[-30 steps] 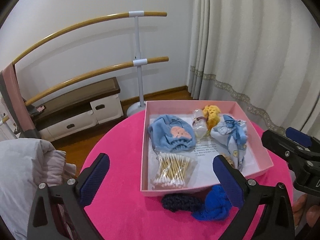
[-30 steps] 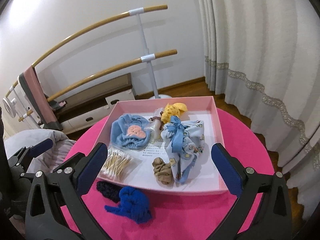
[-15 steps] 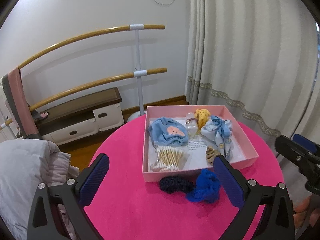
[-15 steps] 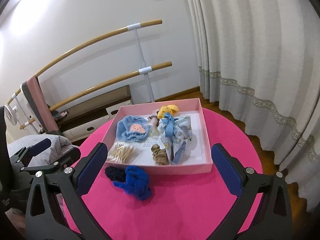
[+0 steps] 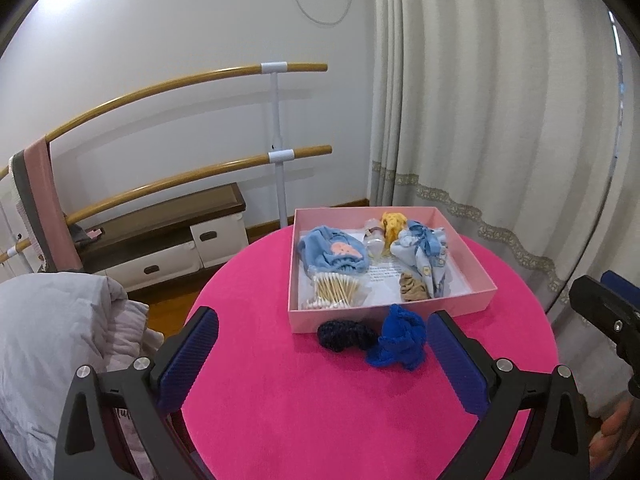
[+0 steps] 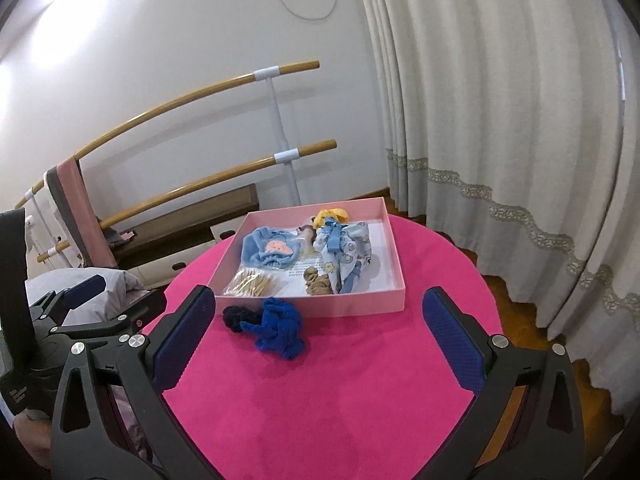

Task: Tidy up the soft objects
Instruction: 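Withdraw both tools from the box and hold above the table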

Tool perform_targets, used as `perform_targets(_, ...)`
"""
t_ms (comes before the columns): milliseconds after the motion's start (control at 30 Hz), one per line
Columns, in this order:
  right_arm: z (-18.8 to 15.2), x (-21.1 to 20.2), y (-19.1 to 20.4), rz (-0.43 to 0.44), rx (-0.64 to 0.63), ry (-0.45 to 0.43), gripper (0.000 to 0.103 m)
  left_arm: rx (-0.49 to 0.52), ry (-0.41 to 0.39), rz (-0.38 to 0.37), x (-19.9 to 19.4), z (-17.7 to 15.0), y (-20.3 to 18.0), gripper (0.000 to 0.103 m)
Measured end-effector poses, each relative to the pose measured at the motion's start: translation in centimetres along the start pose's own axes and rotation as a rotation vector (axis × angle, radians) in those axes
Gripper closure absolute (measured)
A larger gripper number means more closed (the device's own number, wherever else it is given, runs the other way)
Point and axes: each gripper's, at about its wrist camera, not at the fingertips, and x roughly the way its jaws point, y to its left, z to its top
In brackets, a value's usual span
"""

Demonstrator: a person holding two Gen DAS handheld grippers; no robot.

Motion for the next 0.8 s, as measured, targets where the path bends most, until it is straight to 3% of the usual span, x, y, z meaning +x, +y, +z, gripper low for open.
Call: perform_targets(800,-1.6,-3.9,1.4,-0.024,-0.025,-0.062,0.0,-0.027,-0.053,-0.008,-6.2,-3.4,0.0,0.0)
